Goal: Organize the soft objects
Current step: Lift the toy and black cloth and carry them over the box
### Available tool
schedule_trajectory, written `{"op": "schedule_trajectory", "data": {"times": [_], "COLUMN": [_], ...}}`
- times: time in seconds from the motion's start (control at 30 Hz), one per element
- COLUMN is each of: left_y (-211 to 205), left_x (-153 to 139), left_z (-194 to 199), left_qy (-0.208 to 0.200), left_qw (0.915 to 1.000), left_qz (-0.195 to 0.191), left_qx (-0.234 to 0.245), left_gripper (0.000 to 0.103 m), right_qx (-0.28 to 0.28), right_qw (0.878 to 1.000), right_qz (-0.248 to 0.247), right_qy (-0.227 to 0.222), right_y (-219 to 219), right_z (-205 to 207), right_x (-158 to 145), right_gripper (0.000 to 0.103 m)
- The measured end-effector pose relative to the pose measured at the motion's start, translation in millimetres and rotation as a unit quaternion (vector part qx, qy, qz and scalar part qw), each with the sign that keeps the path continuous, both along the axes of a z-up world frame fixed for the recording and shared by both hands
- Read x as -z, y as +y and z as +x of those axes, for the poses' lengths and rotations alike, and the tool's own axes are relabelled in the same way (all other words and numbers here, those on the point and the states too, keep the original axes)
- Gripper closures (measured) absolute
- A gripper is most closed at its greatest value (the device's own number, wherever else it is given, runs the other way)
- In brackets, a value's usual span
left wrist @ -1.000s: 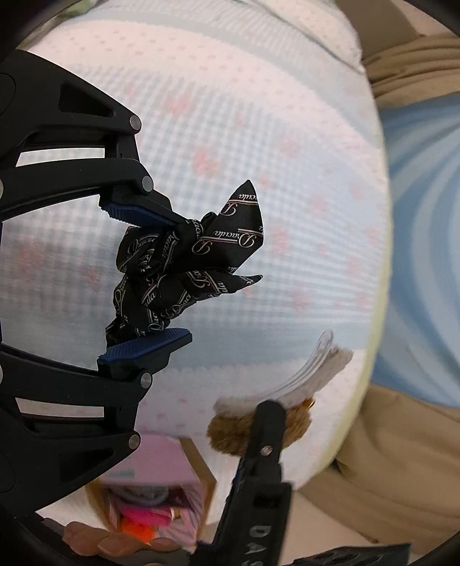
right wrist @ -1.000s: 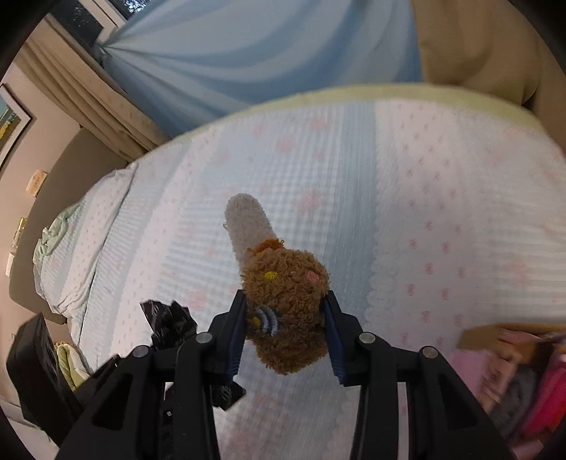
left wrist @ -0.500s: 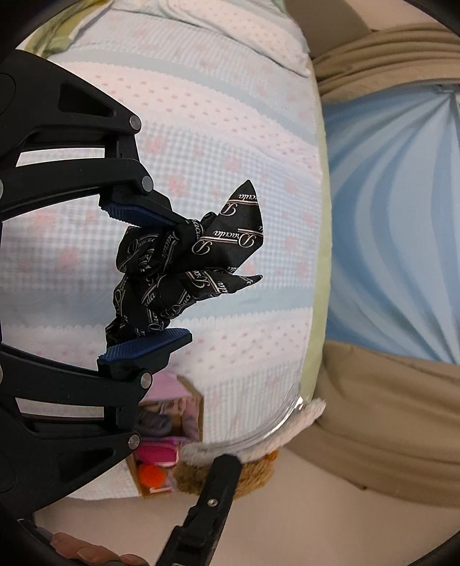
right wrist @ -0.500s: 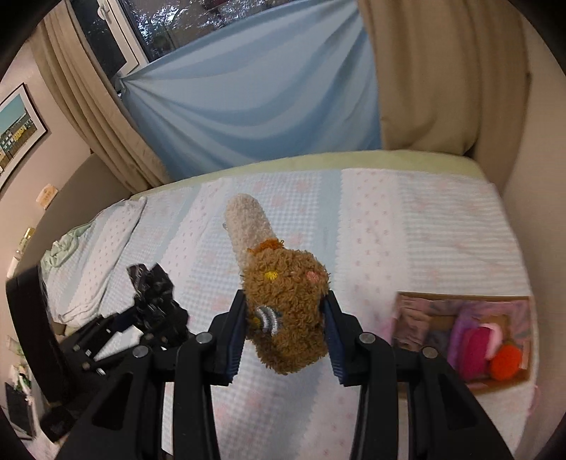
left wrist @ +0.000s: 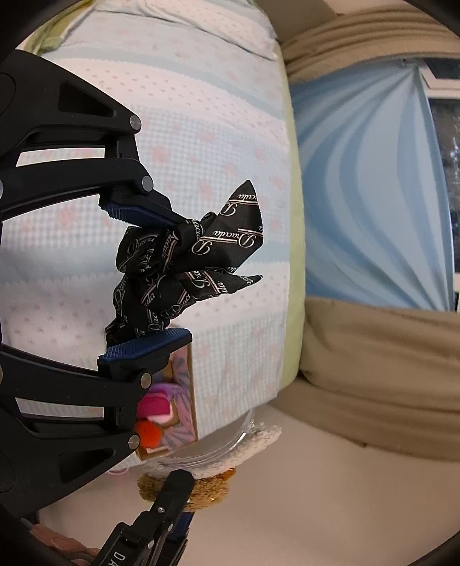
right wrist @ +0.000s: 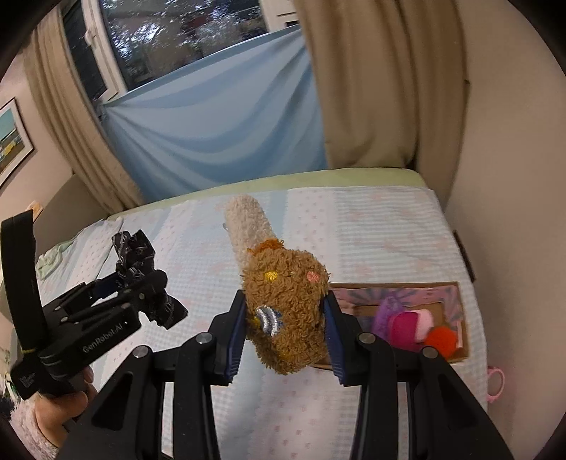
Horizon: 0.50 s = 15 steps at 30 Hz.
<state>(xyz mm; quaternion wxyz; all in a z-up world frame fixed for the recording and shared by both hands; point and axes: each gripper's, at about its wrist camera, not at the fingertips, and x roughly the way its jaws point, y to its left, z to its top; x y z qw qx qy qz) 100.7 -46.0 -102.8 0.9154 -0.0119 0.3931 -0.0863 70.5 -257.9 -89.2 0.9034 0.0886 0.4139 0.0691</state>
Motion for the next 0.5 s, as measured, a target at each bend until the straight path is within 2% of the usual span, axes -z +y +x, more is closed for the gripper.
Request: {"op": "schedule_trajectory", "data": {"times": [0.23, 0.5], "left_y": [-66.4, -147.7], "left_x": [4.8, 40.0], "left_z": [6.2, 29.0], "left_qy": [0.004, 0.042], "left_qw": [0.9995, 0.9971], "left_qz": [-0.008, -0.009], "left_qx": [0.03, 0.062], "left_gripper": [0.052, 0.052], "right_qx": [0.039, 0.074], "right_qw": [0.999, 0.995], "right_qz": [-0.009, -0.015], "right_qy": [0.012, 0.061], "right_y": [-67.4, -142.7], "right_z": [-4.5, 13.9], "right_x": [6.5, 41.6], "right_gripper": [0.066, 0.066]}}
